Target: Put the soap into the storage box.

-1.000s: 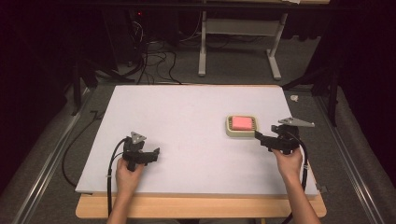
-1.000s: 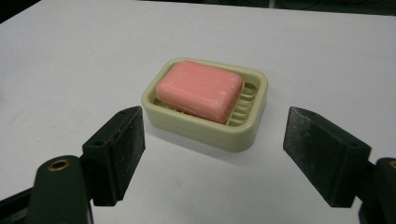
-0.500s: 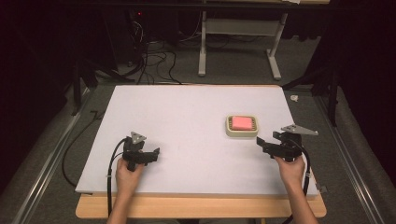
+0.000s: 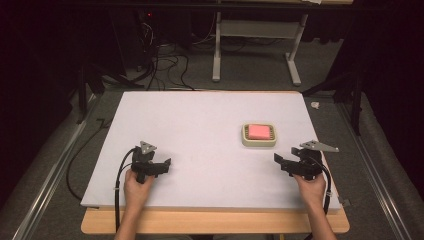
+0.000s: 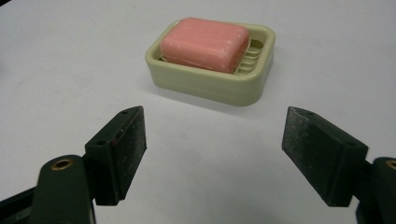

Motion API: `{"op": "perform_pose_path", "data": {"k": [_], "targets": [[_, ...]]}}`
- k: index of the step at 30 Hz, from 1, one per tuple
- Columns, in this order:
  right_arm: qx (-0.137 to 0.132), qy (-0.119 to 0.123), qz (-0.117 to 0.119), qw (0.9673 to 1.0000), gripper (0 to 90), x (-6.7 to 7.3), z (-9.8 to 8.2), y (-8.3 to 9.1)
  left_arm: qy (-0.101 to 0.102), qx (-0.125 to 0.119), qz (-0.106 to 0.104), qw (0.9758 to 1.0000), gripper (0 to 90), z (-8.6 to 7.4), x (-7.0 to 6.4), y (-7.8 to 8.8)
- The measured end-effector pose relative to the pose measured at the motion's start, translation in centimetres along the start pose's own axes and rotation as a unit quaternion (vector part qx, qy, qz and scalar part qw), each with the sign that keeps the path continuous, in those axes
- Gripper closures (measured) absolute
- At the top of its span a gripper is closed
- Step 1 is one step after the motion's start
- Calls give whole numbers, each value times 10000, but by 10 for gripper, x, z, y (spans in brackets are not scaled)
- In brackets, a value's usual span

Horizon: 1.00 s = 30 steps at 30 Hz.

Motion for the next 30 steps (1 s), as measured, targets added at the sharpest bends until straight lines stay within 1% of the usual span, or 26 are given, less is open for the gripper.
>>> {"op": "perform_pose_path", "data": {"k": [7,12,13,21,22,23,24,30], "targets": [[74,-15,-3,10000,228,2,-8,-7,0,0,1,10000,156,0,0,0],[120,37,-19,9999,230,3,-13,-13,0,-1,1,10000,156,0,0,0],[147,2,-24,9999,230,4,-15,-14,-1,0,1,10000,157,0,0,0],[215,58,-57,9997,232,5,-22,-21,0,-7,1,10000,156,0,0,0],[224,37,-87,9997,231,6,-23,-22,2,-7,1,10000,157,0,0,0],[220,91,-103,9997,231,5,-24,-22,1,-7,1,10000,157,0,0,0],[242,37,-115,9996,231,6,-25,-23,0,-7,1,10000,156,0,0,0],[274,146,-231,9992,227,8,-31,-27,-1,-9,4,10000,156,0,0,0]]}}
Point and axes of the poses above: each handheld gripper's, and its own axes: y roughly backward along the jaws, z roughly out of its top, x roughly to its left, the point moved 2 cm from there along -y, roughly forward along the jaws, and after that the axes turned 7 degrees about x, right-handed, at the moved point
